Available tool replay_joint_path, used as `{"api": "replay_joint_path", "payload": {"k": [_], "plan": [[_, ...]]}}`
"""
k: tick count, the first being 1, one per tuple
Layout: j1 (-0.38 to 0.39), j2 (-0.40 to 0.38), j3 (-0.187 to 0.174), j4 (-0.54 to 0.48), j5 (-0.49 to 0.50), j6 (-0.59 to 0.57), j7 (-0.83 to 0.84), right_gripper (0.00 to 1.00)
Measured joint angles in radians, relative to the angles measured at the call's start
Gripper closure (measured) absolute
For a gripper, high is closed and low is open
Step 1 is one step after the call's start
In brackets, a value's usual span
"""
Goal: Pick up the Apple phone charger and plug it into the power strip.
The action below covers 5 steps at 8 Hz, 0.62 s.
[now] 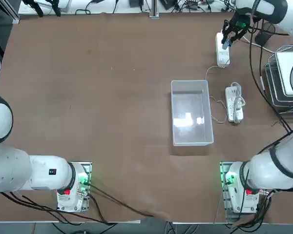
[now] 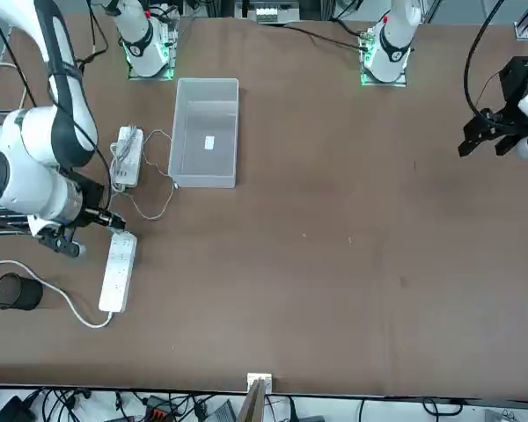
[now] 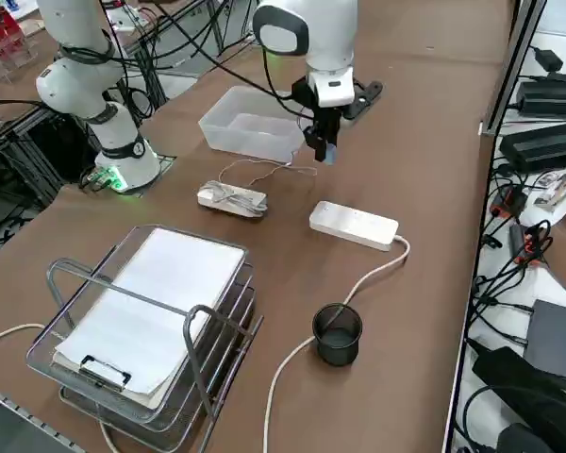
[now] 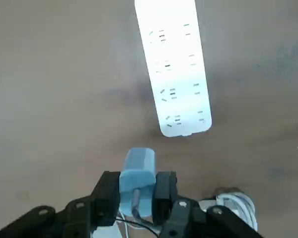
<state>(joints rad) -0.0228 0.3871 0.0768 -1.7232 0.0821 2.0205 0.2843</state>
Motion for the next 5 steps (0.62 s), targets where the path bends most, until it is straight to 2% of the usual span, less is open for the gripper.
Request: {"api": "replay_joint_path", "payload": {"k": [5], "plan": [[-0.027, 0.083, 0.000, 0.011, -0.004, 0.015, -0.093, 0.64]]}}
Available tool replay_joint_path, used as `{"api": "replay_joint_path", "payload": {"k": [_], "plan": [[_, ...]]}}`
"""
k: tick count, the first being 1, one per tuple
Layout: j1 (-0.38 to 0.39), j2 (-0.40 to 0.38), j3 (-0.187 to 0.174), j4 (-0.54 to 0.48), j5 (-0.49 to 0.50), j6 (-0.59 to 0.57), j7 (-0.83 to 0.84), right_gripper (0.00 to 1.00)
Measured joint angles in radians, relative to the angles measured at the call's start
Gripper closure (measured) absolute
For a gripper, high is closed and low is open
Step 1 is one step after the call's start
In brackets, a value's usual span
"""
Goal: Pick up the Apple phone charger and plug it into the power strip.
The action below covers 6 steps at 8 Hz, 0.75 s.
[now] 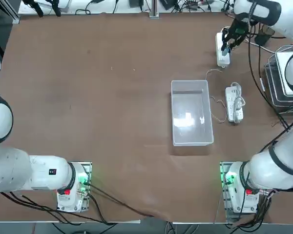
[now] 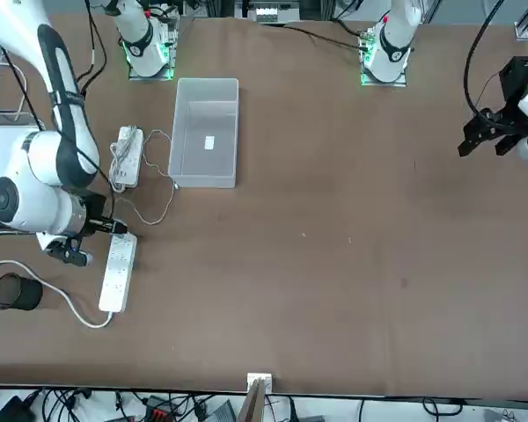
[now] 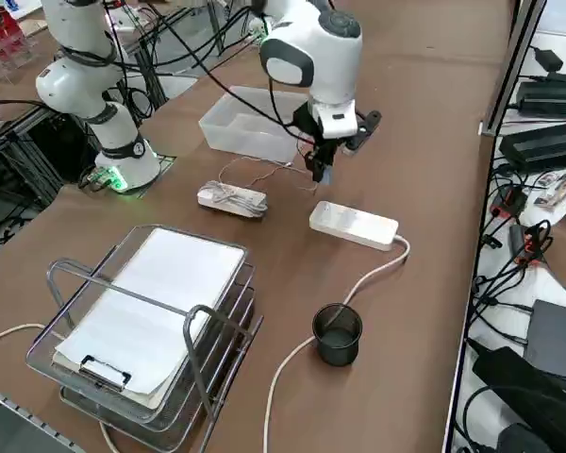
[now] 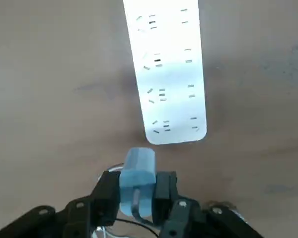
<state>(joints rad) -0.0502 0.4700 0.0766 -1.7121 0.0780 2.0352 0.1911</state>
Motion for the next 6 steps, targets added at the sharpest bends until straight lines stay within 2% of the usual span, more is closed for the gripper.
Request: {"api": "replay_joint_path", "payload": {"k": [6], "plan": [[-0.016, 0.053, -0.002, 0.000, -0.005, 0.107, -0.001, 0.64]]}}
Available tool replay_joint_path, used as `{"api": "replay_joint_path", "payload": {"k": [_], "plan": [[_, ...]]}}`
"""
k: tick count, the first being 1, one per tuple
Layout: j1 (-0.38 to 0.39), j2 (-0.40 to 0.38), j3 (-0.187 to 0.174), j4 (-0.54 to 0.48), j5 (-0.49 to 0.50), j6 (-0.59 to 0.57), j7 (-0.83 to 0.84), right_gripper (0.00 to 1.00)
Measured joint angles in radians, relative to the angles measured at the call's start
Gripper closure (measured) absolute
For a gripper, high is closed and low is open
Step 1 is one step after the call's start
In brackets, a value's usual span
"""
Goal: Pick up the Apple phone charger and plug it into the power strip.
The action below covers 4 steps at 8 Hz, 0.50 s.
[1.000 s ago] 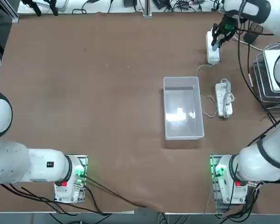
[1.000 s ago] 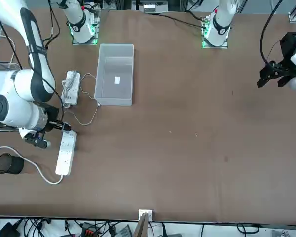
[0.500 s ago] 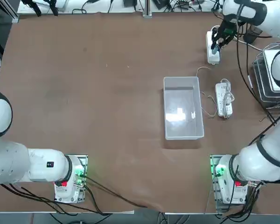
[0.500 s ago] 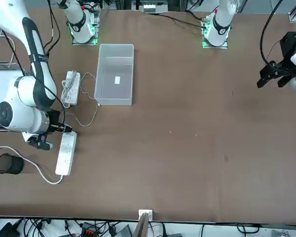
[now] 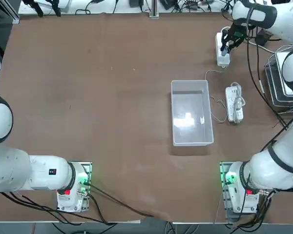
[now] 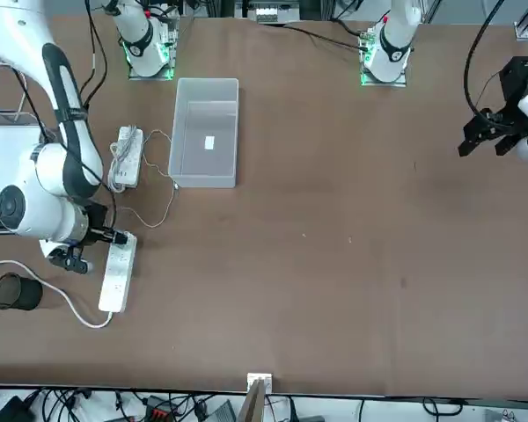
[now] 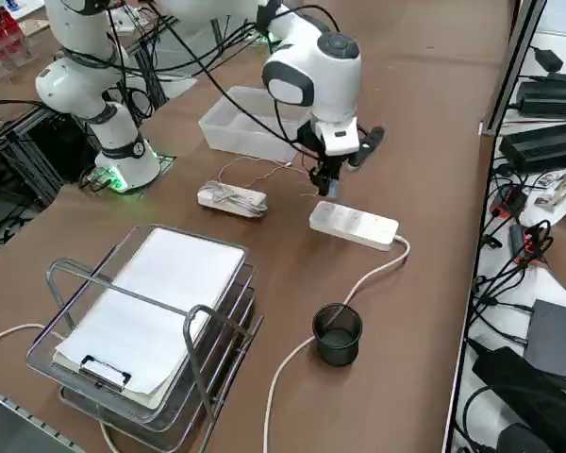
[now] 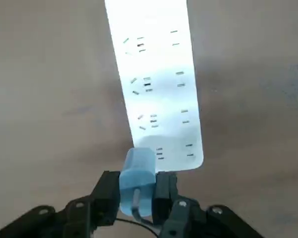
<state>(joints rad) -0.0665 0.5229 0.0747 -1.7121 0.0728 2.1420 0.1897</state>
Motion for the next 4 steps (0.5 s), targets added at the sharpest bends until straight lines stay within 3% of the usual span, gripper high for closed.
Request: {"api": "replay_joint_path", "payload": {"k": [4], "plan": [[-0.001, 0.020, 0.000, -0.011, -0.023, 0.025, -0.001, 0.64]]}}
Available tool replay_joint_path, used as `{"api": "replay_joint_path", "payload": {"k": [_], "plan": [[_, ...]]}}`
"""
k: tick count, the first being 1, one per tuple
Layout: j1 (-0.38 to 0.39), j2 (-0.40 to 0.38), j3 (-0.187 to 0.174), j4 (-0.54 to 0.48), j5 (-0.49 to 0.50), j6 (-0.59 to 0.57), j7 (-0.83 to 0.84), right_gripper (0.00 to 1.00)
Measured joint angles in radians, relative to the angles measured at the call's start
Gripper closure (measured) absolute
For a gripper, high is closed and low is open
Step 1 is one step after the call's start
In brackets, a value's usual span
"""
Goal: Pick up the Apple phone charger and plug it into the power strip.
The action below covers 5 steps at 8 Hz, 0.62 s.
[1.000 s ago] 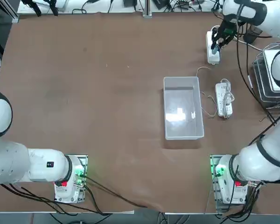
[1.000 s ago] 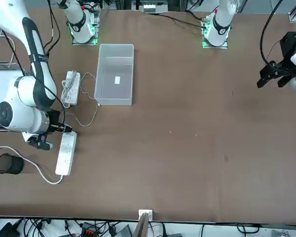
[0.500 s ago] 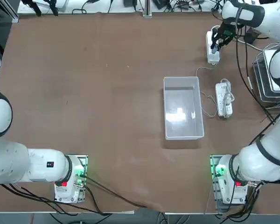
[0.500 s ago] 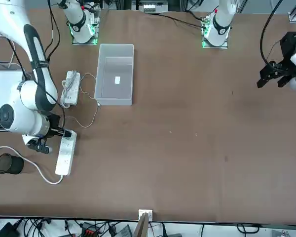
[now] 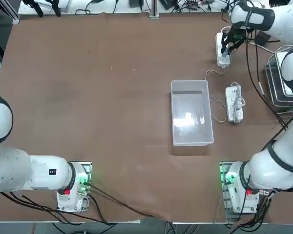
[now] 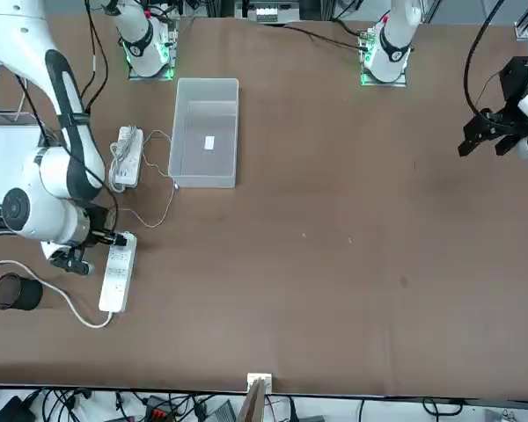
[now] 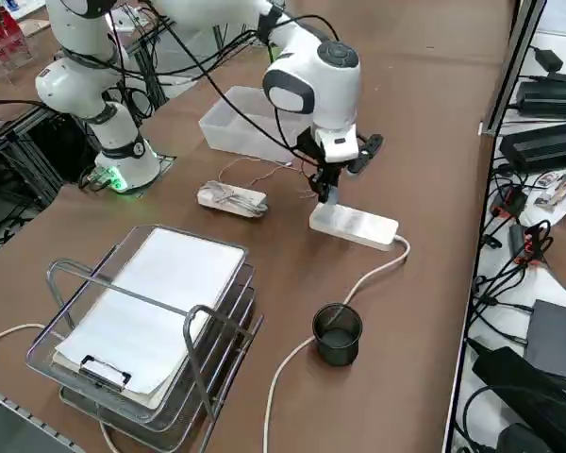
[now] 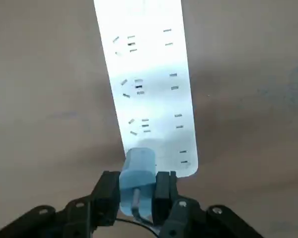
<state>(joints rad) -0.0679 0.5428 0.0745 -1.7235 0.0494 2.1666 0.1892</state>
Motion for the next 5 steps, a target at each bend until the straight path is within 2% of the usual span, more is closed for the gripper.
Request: {"api": "replay_joint_path", "payload": {"k": [5], "plan": [[-0.002, 0.001, 0.000, -0.016, -0.008, 0.001, -0.045, 0.64]]}}
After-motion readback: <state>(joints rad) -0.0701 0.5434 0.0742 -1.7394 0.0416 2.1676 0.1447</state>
